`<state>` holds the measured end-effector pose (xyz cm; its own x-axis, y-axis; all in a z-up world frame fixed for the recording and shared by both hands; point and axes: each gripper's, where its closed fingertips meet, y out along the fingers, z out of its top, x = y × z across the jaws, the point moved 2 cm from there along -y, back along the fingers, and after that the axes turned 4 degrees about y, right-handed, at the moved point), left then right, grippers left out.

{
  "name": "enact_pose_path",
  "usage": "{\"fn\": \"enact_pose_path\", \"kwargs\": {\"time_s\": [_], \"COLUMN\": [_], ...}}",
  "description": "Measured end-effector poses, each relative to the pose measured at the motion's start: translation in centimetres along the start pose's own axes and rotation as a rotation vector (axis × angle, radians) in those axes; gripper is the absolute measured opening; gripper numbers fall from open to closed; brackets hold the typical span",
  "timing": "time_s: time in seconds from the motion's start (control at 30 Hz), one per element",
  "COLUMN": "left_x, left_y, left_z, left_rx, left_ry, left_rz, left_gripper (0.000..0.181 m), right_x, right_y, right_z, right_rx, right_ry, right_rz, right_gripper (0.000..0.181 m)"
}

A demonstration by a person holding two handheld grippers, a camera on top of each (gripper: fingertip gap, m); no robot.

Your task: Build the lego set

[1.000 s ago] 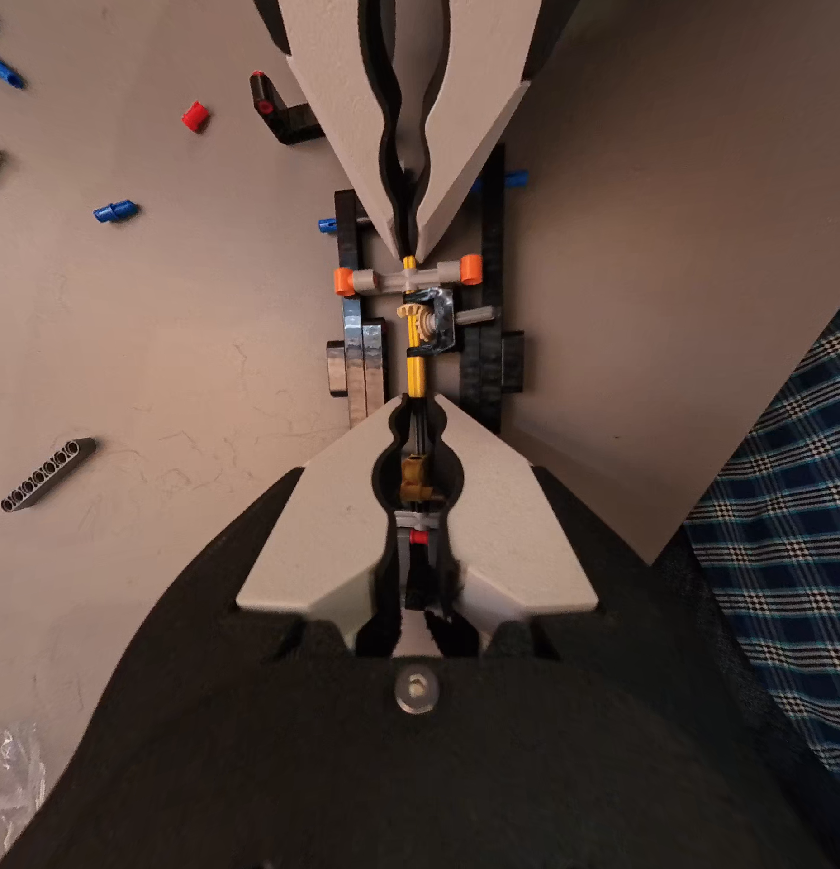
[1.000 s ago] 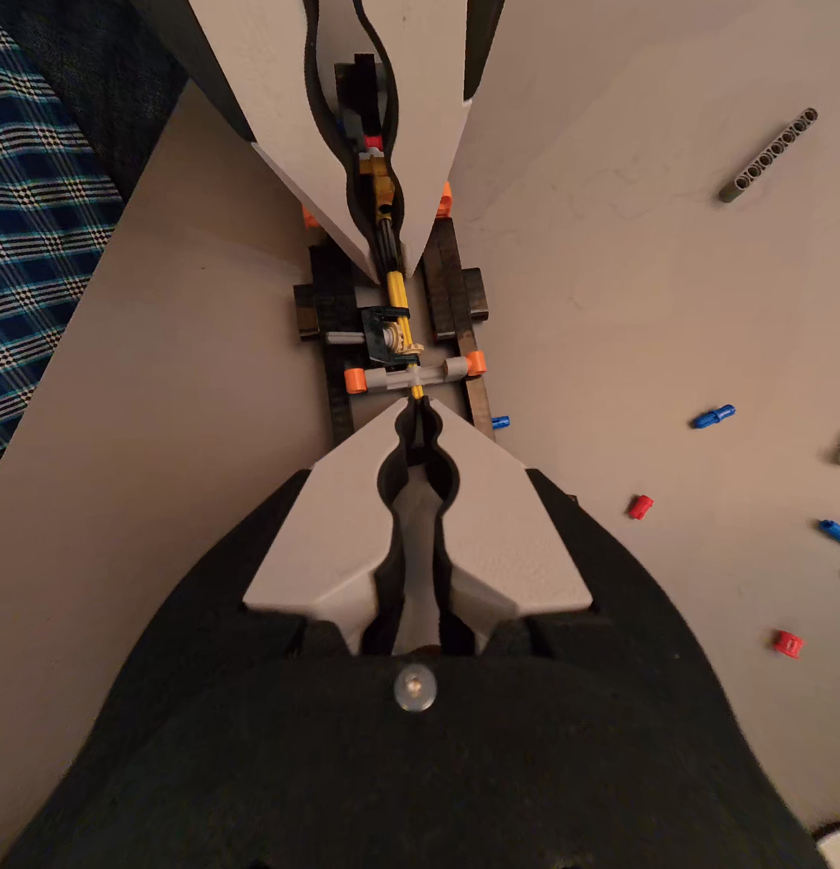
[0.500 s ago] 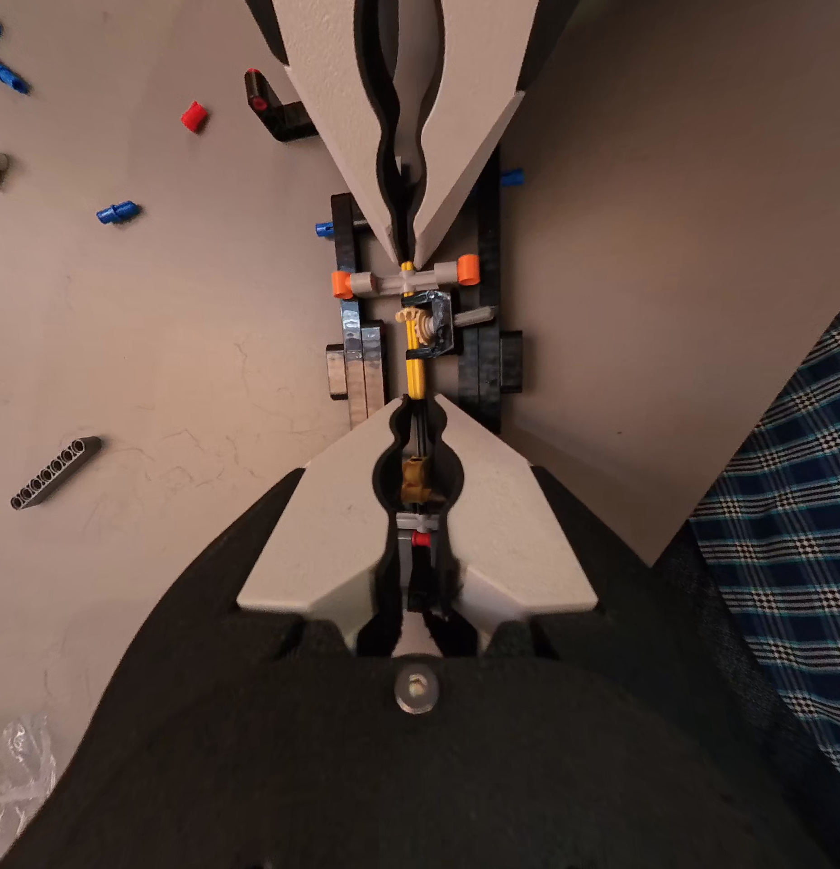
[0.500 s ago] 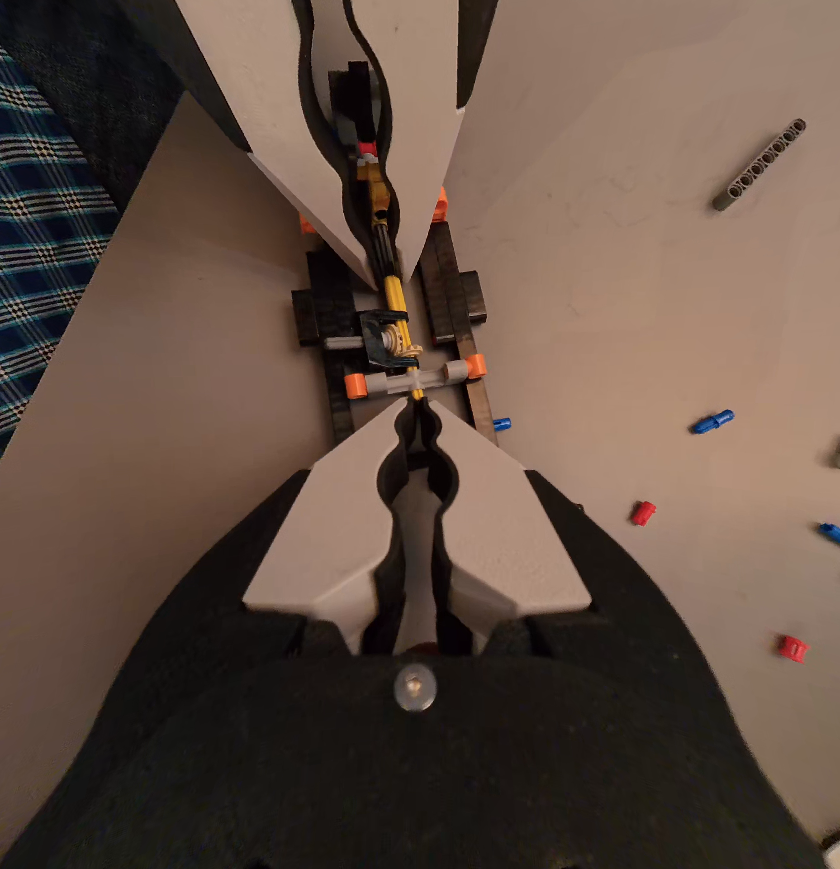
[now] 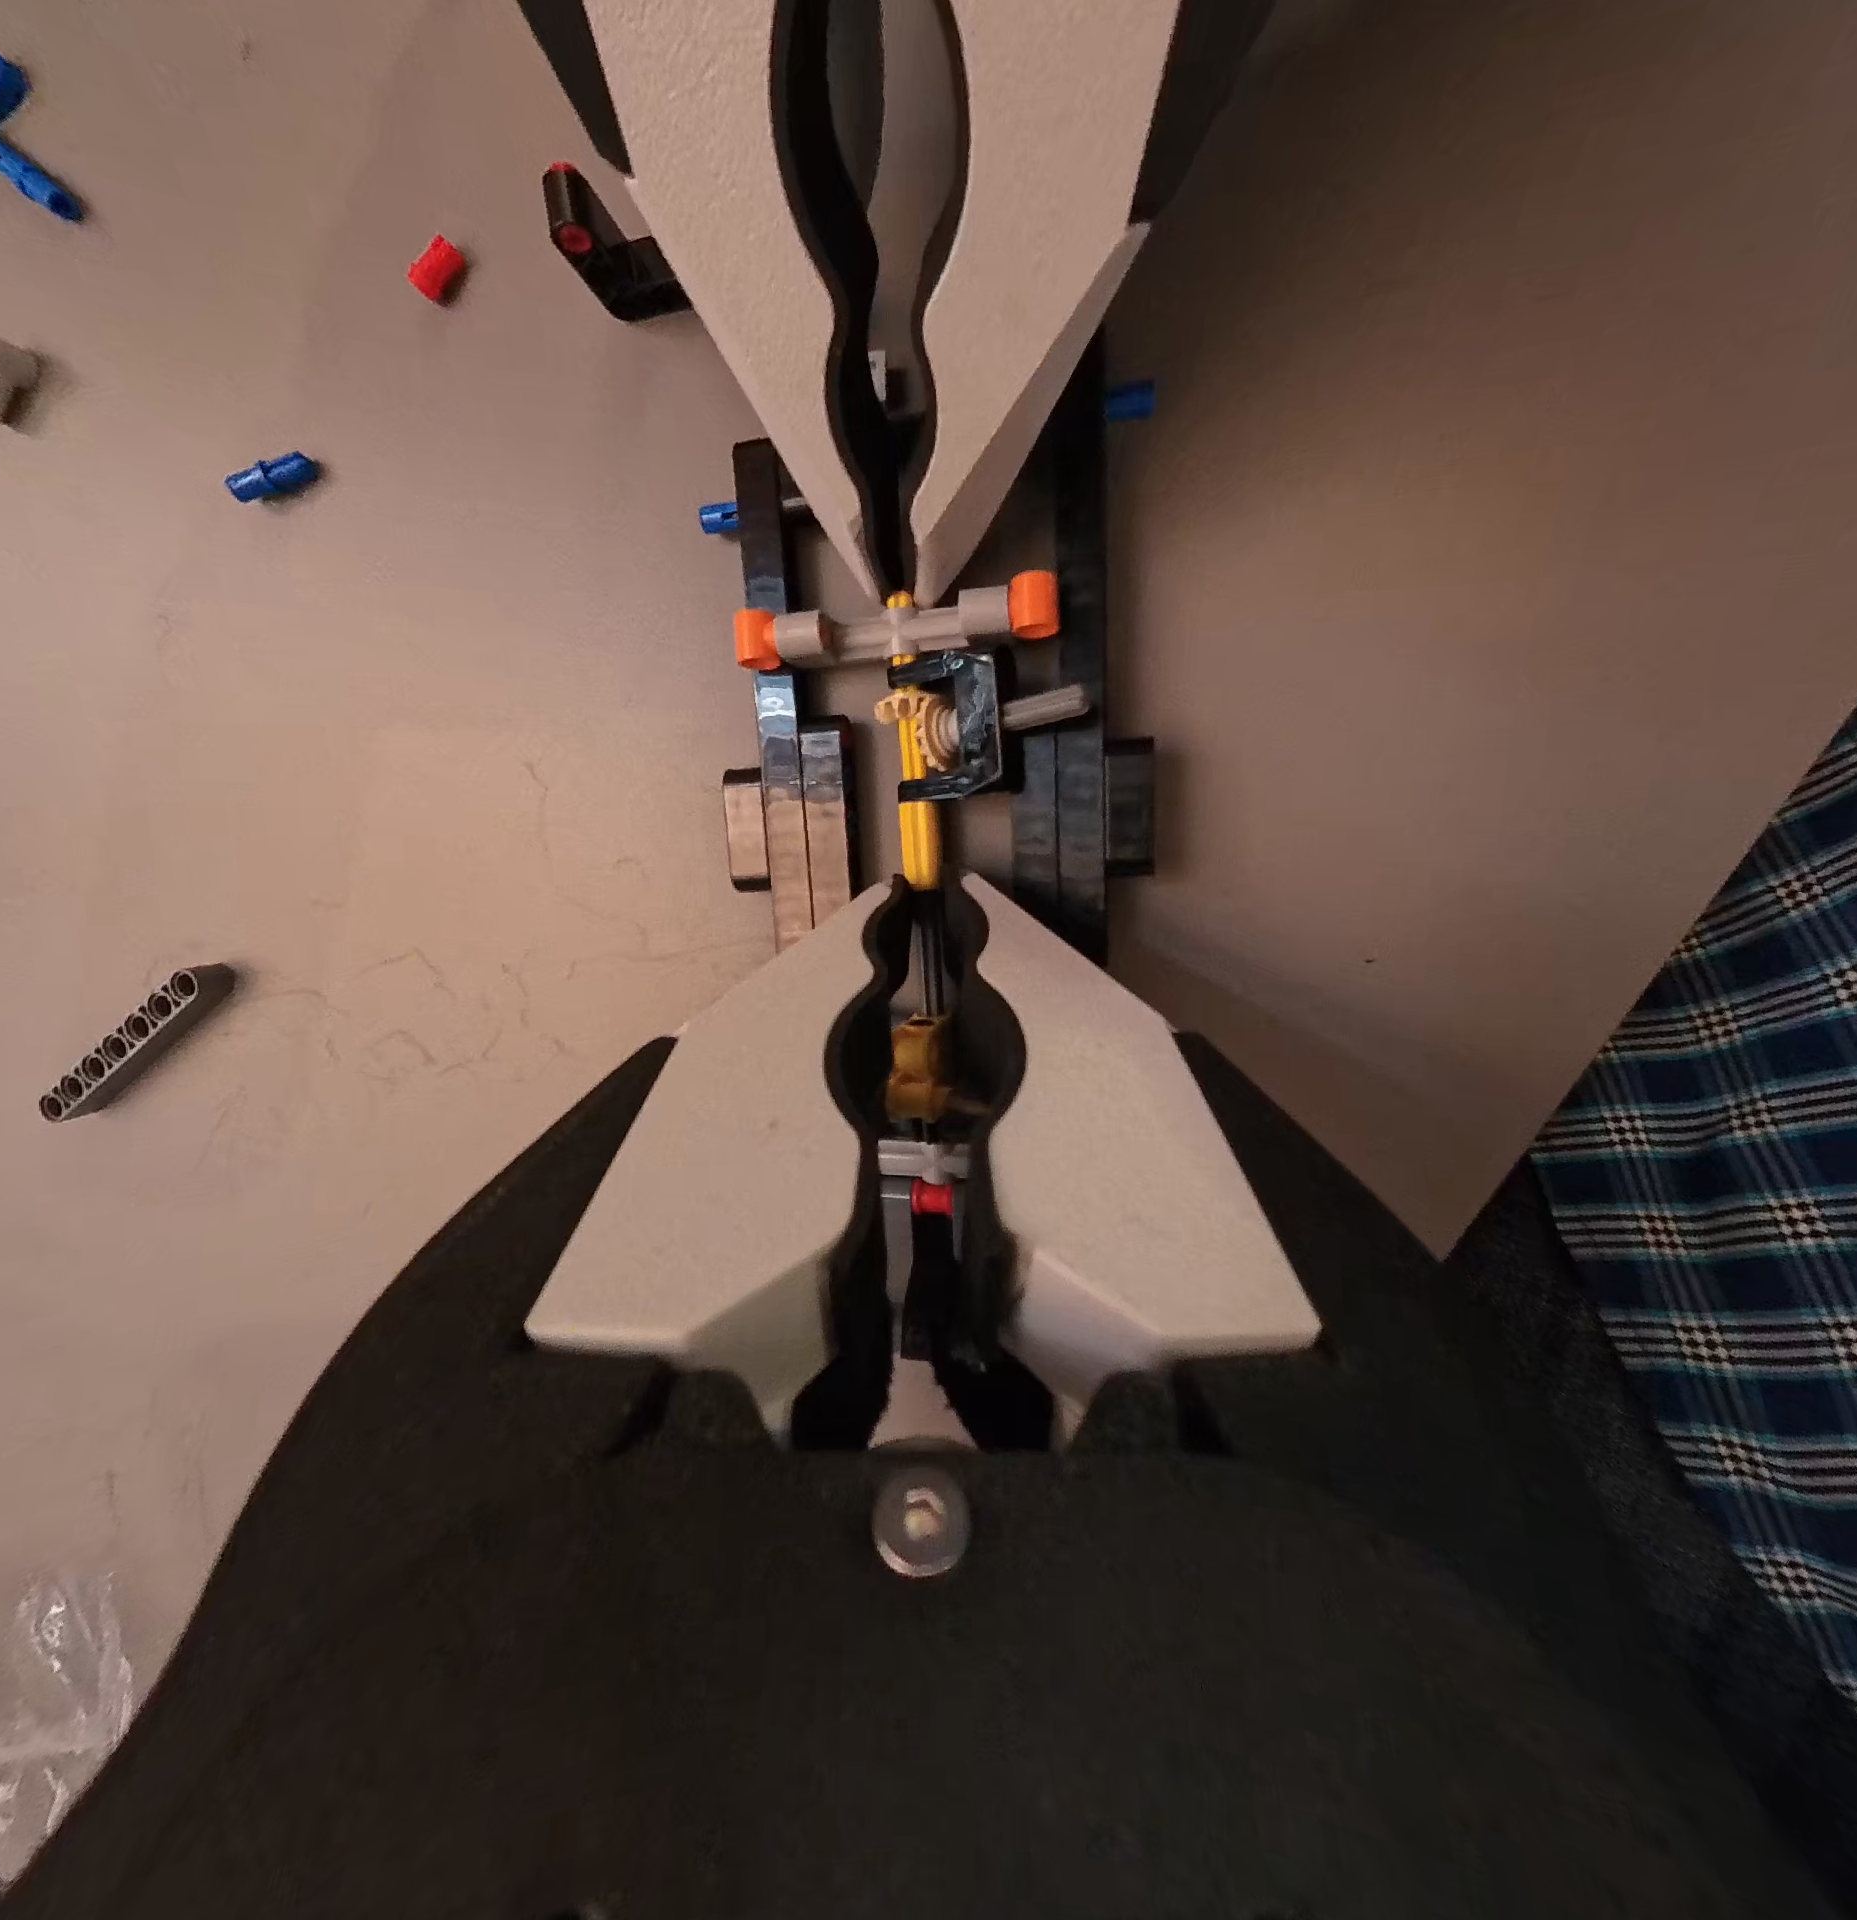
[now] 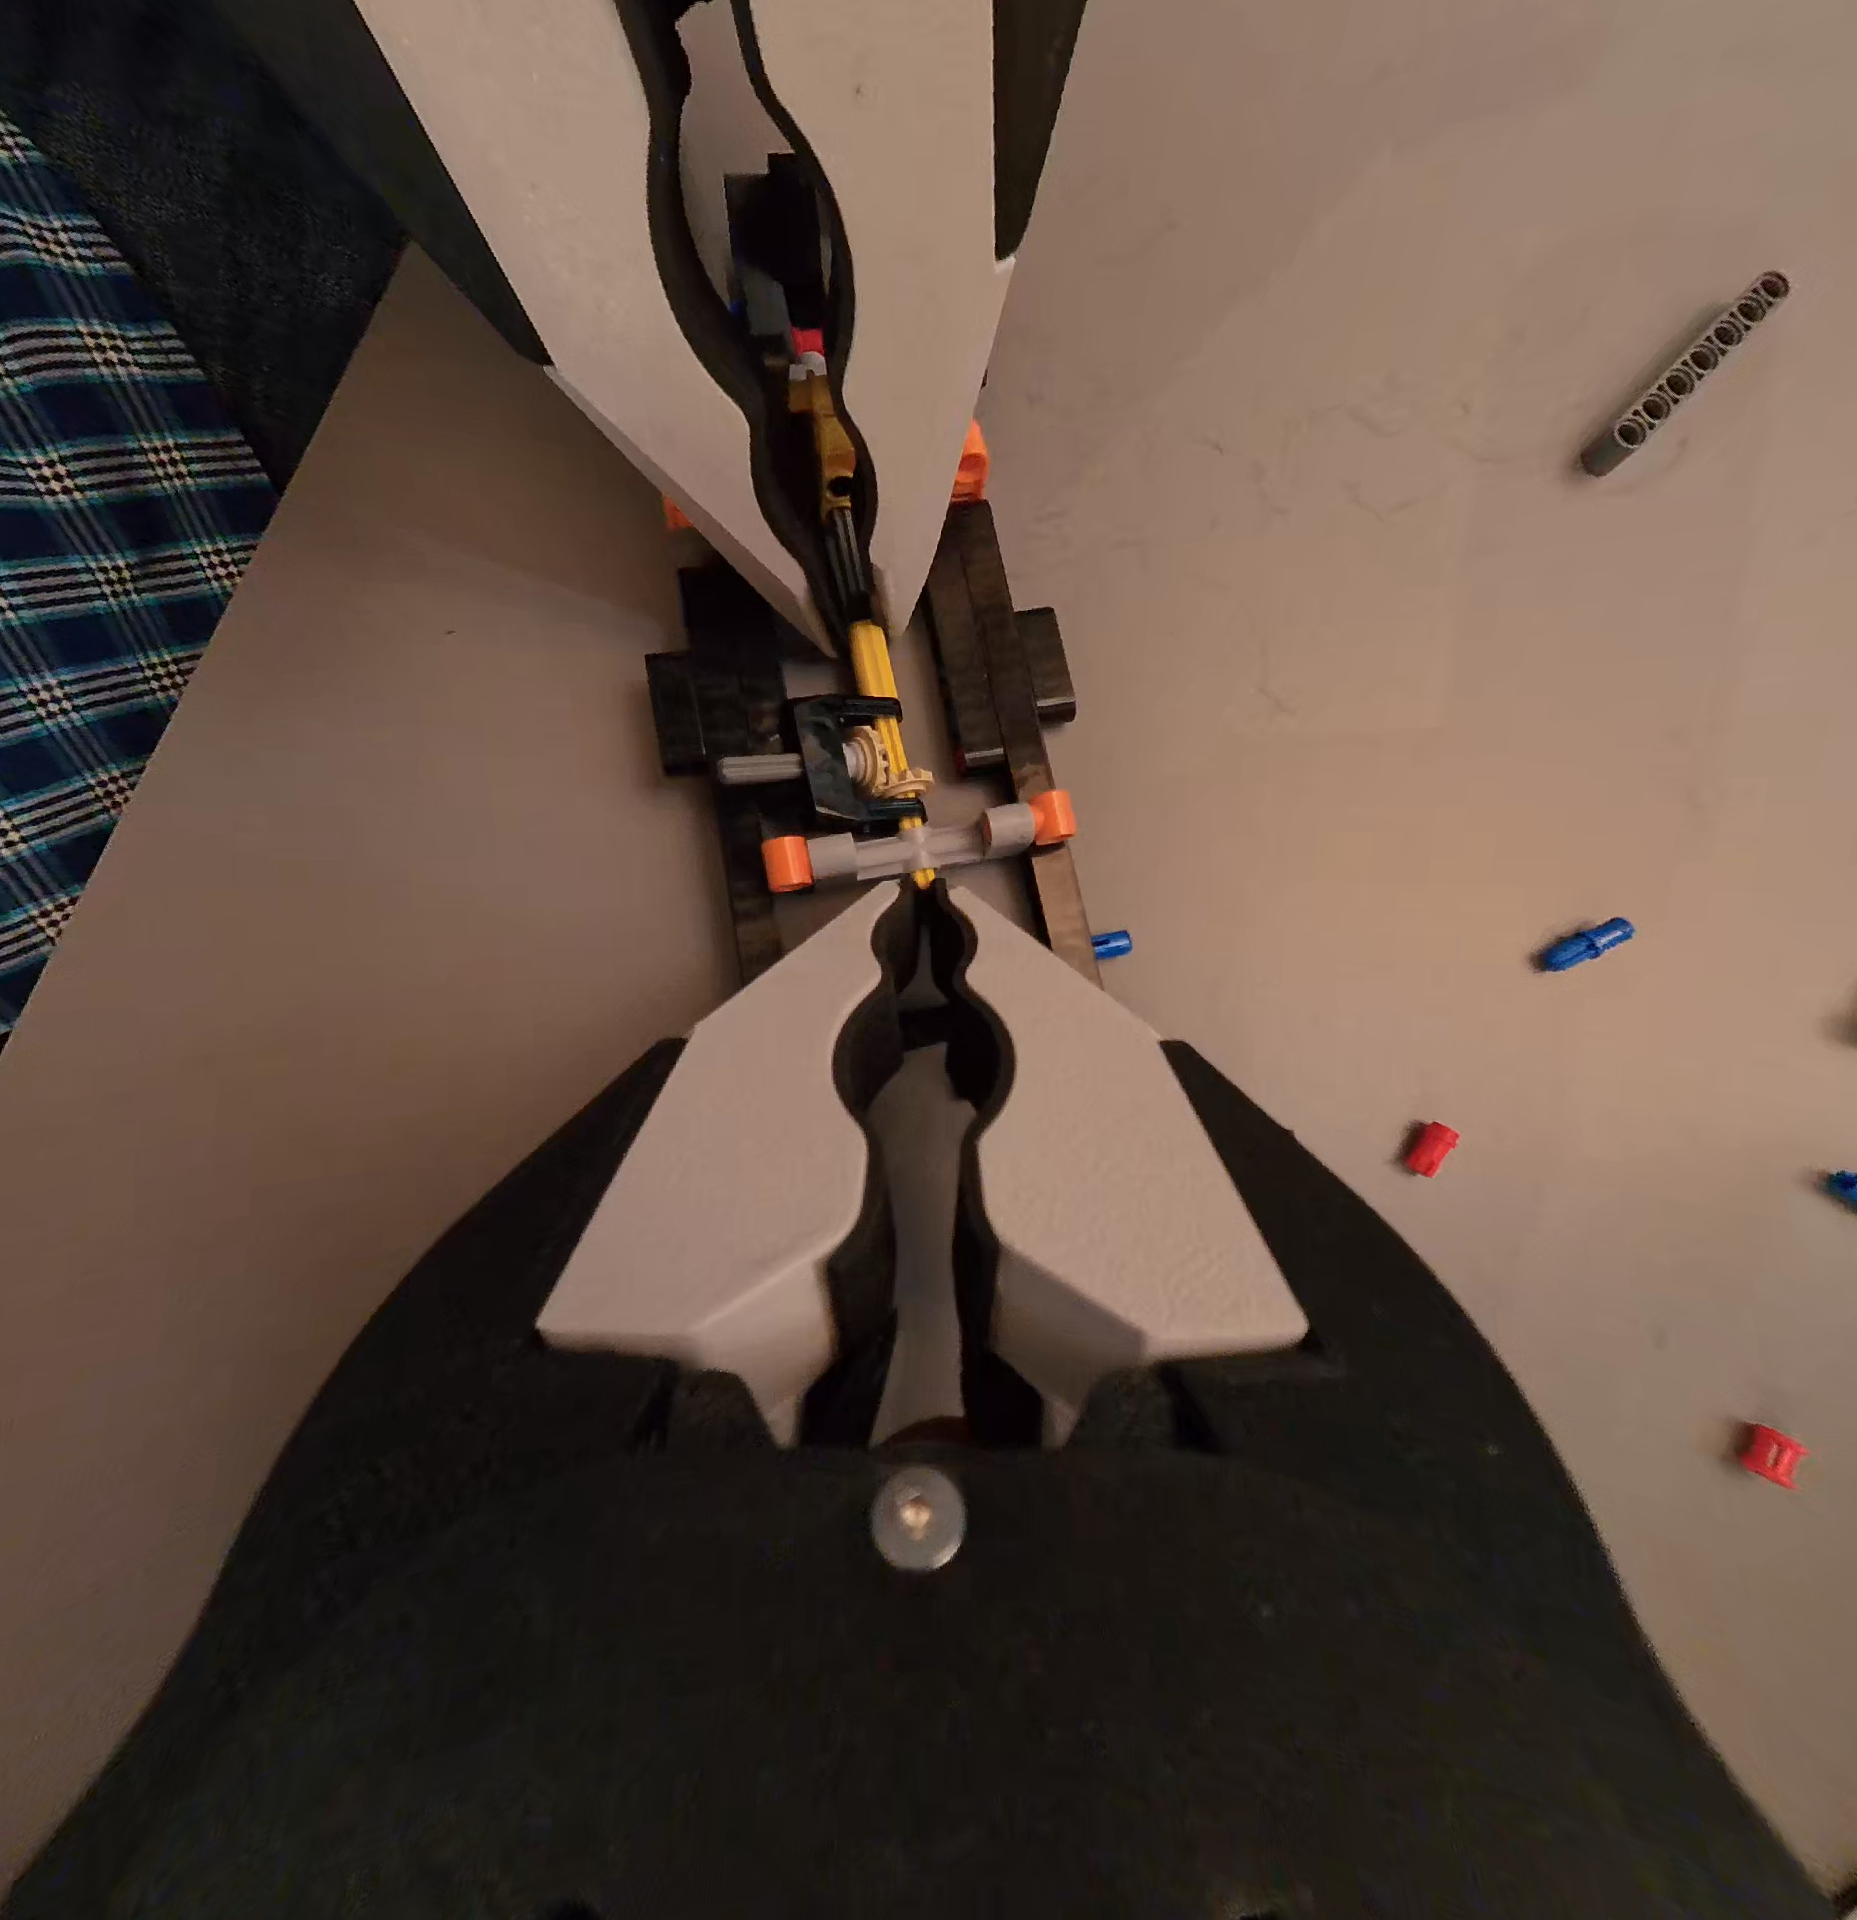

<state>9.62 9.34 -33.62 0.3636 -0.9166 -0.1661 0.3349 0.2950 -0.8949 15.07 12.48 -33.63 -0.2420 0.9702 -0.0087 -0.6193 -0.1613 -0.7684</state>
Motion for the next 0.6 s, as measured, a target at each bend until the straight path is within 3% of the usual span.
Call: {"fn": "enact_pose_path", "kwargs": {"time_s": [0.6], "left_x": [-0.13], "left_y": [-0.09], "left_z": [-0.21], "left_rx": [0.01], "left_ry": [-0.004], "left_rz": [0.015], "left_gripper": [0.002], "right_x": [0.11], "right_y": [0.2], "right_z": [0.19], "right_rx": [-0.009], "right_ry": [0.011], "right_rz": [0.008], "right_gripper": [0.0]}}
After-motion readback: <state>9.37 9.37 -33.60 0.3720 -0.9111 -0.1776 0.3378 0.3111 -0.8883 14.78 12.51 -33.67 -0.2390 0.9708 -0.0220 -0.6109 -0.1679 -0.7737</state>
